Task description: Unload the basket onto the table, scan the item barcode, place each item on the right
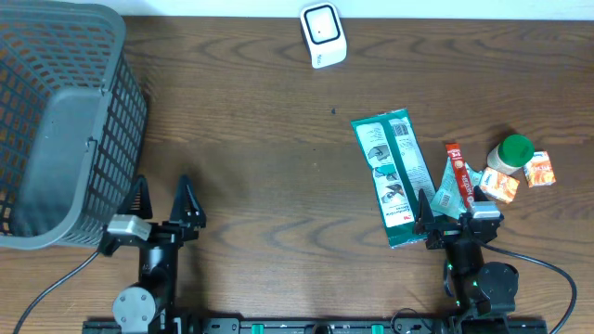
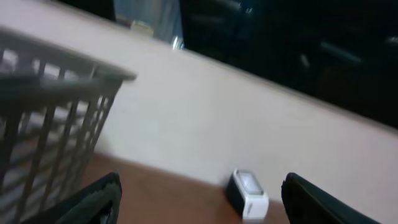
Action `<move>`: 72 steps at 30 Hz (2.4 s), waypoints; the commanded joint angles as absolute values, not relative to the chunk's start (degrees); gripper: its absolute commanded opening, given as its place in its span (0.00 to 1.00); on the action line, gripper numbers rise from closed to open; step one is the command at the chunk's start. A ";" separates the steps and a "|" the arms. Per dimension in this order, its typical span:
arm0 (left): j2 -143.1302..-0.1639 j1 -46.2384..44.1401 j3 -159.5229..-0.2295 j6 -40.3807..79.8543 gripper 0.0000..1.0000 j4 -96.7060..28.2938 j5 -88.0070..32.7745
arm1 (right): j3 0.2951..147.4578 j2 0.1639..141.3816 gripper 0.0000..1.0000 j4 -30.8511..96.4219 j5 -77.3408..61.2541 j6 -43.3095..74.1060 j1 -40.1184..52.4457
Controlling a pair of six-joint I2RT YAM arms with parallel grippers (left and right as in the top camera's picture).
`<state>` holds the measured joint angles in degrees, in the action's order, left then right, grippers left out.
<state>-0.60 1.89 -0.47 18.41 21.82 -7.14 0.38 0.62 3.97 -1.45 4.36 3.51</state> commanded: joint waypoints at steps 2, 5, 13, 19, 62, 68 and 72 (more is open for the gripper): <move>-0.10 2.28 -0.23 18.94 0.83 13.63 -8.47 | 0.30 0.32 0.99 4.19 -0.91 5.10 3.46; -0.10 2.28 -0.23 18.50 0.83 6.13 -7.49 | 0.30 0.32 0.99 4.19 -0.91 5.10 3.46; -0.10 2.28 -0.23 9.69 0.83 0.14 -7.05 | 0.30 0.32 0.99 4.19 -0.91 5.10 3.46; -0.10 2.28 -0.23 4.10 0.83 -0.49 -7.07 | 0.30 0.32 0.99 4.19 -0.91 5.08 3.46; -0.21 1.91 -0.23 -2.55 0.83 -3.44 -7.25 | 0.30 0.32 0.99 4.19 -0.91 5.10 3.46; -0.23 1.91 -0.23 -2.55 0.83 -3.44 -7.25 | 0.30 0.32 0.99 4.19 -0.91 5.10 3.46; -0.21 1.91 -0.23 -2.55 0.83 -3.44 -7.25 | 0.30 0.32 0.99 4.19 -0.91 5.10 3.46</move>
<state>-0.58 1.87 -0.67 -1.58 -0.86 -6.04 0.38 0.64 3.99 -1.45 4.36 3.51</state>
